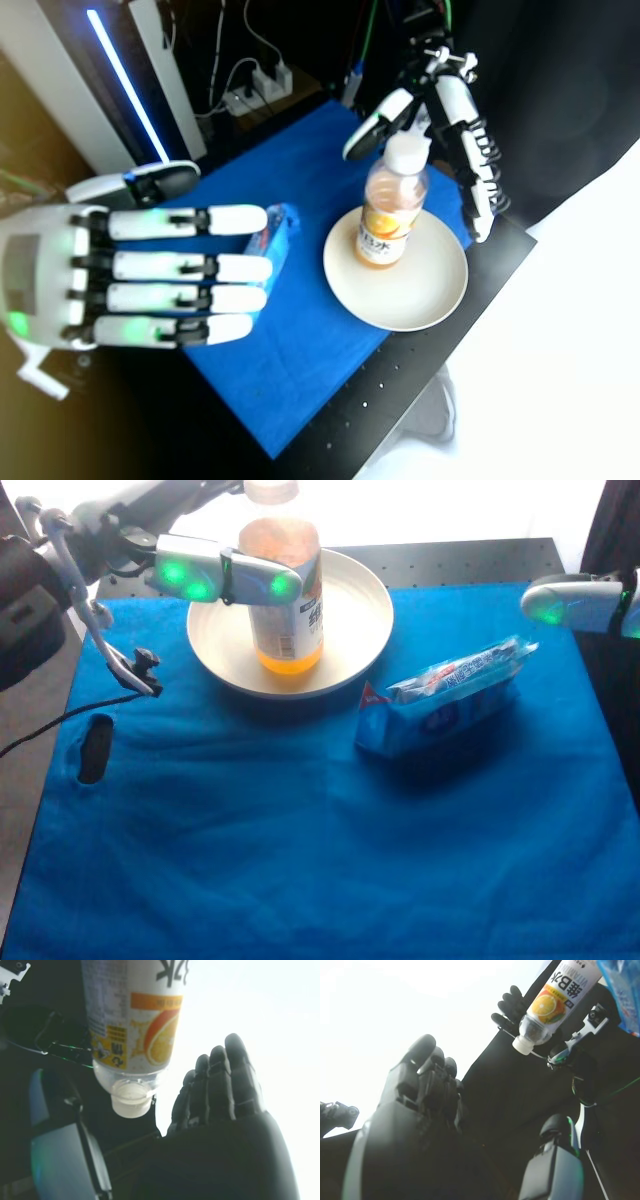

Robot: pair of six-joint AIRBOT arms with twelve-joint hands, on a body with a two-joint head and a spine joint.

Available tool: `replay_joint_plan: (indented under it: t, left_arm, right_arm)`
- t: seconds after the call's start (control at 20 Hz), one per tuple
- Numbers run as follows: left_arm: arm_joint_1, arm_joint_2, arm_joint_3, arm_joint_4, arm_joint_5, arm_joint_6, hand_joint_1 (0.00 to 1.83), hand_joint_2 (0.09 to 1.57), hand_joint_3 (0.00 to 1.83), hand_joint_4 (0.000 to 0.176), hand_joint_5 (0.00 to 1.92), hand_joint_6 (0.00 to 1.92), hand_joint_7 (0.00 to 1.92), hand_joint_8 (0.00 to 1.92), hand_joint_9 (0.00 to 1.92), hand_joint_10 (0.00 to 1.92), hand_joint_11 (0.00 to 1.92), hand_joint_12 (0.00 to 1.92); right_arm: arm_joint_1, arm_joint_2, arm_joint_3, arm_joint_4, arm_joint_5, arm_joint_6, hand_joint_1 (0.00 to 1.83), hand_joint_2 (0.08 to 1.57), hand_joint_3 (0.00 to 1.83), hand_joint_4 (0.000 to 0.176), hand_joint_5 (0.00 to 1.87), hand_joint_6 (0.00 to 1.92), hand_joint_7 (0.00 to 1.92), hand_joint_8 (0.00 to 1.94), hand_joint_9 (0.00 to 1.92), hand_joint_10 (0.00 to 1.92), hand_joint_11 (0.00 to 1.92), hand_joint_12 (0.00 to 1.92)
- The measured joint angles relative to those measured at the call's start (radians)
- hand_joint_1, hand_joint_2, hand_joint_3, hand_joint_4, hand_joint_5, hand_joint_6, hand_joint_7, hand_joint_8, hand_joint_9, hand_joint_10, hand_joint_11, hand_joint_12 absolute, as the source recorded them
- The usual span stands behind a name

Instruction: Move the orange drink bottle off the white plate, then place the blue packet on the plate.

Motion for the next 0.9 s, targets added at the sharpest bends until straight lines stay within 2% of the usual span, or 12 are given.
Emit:
replay_joint_plan:
  t: [0.1,0.15,0.25,0.35,0.4,0.5,0.55,0.6,0.65,0.7,0.8,0.9]
  left_arm:
    - [0.0,-0.014,0.01,0.004,0.004,-0.014,0.88,0.76,0.0,0.044,0.03,0.0,0.13,0.0,0.15,0.0,0.06,0.32]
    - [0.0,-0.018,0.01,0.005,0.006,-0.014,0.86,0.74,0.0,0.035,0.04,0.0,0.12,0.0,0.14,0.0,0.06,0.32]
    - [0.0,-0.022,0.012,0.01,0.008,-0.015,0.84,0.69,0.0,0.028,0.05,0.0,0.13,0.0,0.15,0.0,0.08,0.33]
    - [0.0,-0.026,0.016,0.007,0.014,-0.015,0.84,0.71,0.0,0.027,0.05,0.0,0.14,0.01,0.17,0.01,0.09,0.34]
    - [0.0,-0.027,0.017,0.007,0.017,-0.015,0.85,0.72,0.0,0.038,0.05,0.0,0.15,0.0,0.17,0.0,0.06,0.41]
    - [0.0,-0.042,0.033,0.005,0.02,-0.023,0.85,0.72,0.0,0.04,0.06,0.0,0.17,0.0,0.2,0.0,0.02,0.57]
    - [0.0,-0.049,0.04,0.005,0.023,-0.029,0.88,0.74,0.01,0.039,0.06,0.0,0.17,0.0,0.2,0.0,0.0,0.58]
    - [0.0,-0.056,0.047,0.007,0.023,-0.041,0.9,0.78,0.0,0.021,0.08,0.0,0.2,0.0,0.23,0.0,0.02,0.63]
    - [0.002,-0.063,0.054,0.008,0.024,-0.044,0.9,0.77,0.0,0.013,0.1,0.01,0.22,0.01,0.25,0.01,0.03,0.64]
    - [0.005,-0.072,0.064,0.01,0.024,-0.053,0.9,0.78,0.0,0.004,0.12,0.0,0.26,0.0,0.3,0.01,0.05,0.67]
    - [0.01,-0.084,0.079,0.012,0.025,-0.073,0.92,0.79,0.0,0.0,0.19,0.01,0.32,0.01,0.4,0.02,0.07,0.72]
    - [0.014,-0.095,0.091,0.015,0.026,-0.095,0.93,0.84,0.0,0.0,0.46,0.01,0.54,0.01,0.67,0.04,0.28,0.84]
  right_arm:
    - [0.0,0.0,0.0,0.001,0.001,0.0,0.67,0.91,0.0,0.0,0.1,0.0,0.24,0.01,0.22,0.01,0.0,0.59]
    - [0.0,0.0,0.0,0.003,0.001,0.001,0.67,0.92,0.01,0.0,0.1,0.0,0.25,0.01,0.22,0.01,0.01,0.59]
    - [0.0,0.0,0.0,0.002,0.001,0.001,0.67,0.9,0.0,0.0,0.08,0.0,0.27,0.01,0.24,0.01,0.03,0.61]
    - [0.0,0.0,0.0,0.002,0.001,0.002,0.66,0.91,0.0,0.0,0.07,0.0,0.26,0.0,0.23,0.0,0.01,0.63]
    - [0.0,0.0,0.0,-0.001,0.001,0.002,0.67,0.91,0.0,0.0,0.07,0.0,0.25,0.0,0.21,0.0,0.0,0.65]
    - [0.0,0.0,0.0,-0.002,0.001,0.003,0.68,0.9,0.0,0.0,0.09,0.0,0.26,0.0,0.21,0.0,0.0,0.7]
    - [0.0,0.0,0.0,-0.002,0.001,0.003,0.68,0.89,0.0,0.0,0.08,0.0,0.26,0.0,0.2,0.0,0.0,0.68]
    - [0.0,0.0,0.0,-0.002,0.001,0.003,0.68,0.89,0.0,0.0,0.08,0.0,0.26,0.0,0.21,0.0,0.0,0.64]
    - [0.0,0.0,0.0,-0.001,0.001,0.003,0.67,0.9,0.0,0.0,0.08,0.0,0.26,0.0,0.21,0.0,0.0,0.62]
    - [0.0,0.0,0.0,-0.002,0.002,0.004,0.68,0.9,0.0,0.0,0.09,0.0,0.26,0.0,0.21,0.0,0.0,0.61]
    - [0.0,0.0,0.0,-0.002,0.001,0.004,0.7,0.89,0.0,0.0,0.1,0.0,0.25,0.0,0.23,0.01,0.0,0.63]
    - [0.0,0.0,0.0,-0.004,0.002,0.005,0.69,0.89,0.0,0.0,0.09,0.0,0.25,0.0,0.22,0.0,0.0,0.64]
